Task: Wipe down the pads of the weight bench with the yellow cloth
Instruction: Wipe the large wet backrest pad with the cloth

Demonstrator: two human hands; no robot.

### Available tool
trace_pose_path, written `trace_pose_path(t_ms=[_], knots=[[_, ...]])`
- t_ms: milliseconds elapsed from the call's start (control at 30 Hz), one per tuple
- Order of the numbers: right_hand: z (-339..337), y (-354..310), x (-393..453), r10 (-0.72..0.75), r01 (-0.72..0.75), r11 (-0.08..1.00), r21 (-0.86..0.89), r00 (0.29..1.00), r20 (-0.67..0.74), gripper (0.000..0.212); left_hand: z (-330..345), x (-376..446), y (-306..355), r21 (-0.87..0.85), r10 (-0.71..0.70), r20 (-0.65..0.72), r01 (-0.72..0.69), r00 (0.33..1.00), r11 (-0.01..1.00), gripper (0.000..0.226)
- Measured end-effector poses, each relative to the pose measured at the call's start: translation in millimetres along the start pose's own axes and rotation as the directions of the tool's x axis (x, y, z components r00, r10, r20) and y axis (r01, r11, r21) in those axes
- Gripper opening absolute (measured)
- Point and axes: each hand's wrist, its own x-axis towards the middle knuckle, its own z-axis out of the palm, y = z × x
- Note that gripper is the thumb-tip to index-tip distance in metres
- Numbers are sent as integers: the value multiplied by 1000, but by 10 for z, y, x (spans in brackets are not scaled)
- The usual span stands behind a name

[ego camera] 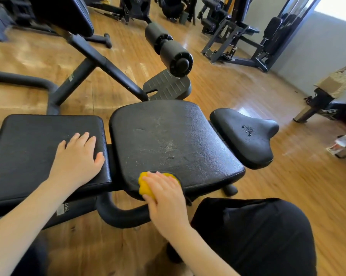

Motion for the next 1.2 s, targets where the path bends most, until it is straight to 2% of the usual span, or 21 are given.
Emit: trace_pose_path(t_ms=[133, 233, 300, 367, 433, 500, 533, 600, 667, 800, 867, 967, 1067, 1200], knots=[[-99, 281, 7, -191, 203, 976, -83, 972, 138, 44, 2, 1, -22, 5, 1, -5, -1, 1000, 1000, 54], [-326, 665, -24, -176, 186, 979, -87, 978, 112, 45, 7, 0, -22, 4, 5, -2, -5, 1000, 1000, 54], [-518, 960, -32, -101, 107, 992, -69, 991, 86, 45, 9, 5, -16, 3, 9, -2, -9, 1000, 1000, 54], [-702, 1304, -37, 53, -53, 999, -2, 997, 52, 42, 1, 12, -3, -1, 16, -3, -16, 1000, 1000, 54], [-845, 1593, -58, 313, -310, 942, 125, 950, 1, 32, -7, 15, 7, 2, 15, -2, -15, 1000, 1000, 54], [-870, 1672, -87, 462, -445, 873, 202, 886, -43, 24, -11, 17, 12, 1, 13, -6, -13, 1000, 1000, 53], [-845, 1599, -96, 459, -438, 875, 204, 885, -70, 24, -12, 17, 15, -4, 13, -9, -13, 1000, 1000, 53], [-714, 1296, -113, 306, -290, 946, 148, 947, -95, 31, -12, 24, 31, -6, 12, -16, -12, 1000, 1000, 52], [-517, 883, -124, 114, -112, 991, 66, 993, -20, 37, -10, 25, 56, -8, 7, -15, -7, 1000, 1000, 51], [-139, 188, 3, -110, 118, 992, -47, 984, 139, 47, 17, 9, 56, -18, 9, -17, -9, 1000, 1000, 52], [-82, 52, 93, -147, 171, 981, -95, 964, 222, 52, 24, 6, 17, -15, 8, -11, -8, 1000, 1000, 54], [-97, 124, 144, -185, 219, 973, -75, 929, 321, 55, 21, 9, -23, -10, 12, -16, -12, 1000, 1000, 54], [-160, 351, 126, -235, 280, 955, -96, 914, 330, 60, 18, 5, -28, -8, 11, -13, -11, 1000, 1000, 54], [-477, 761, 70, -181, 238, 963, -123, 916, 359, 63, 17, 8, -37, -13, 19, -12, -19, 1000, 1000, 54]])
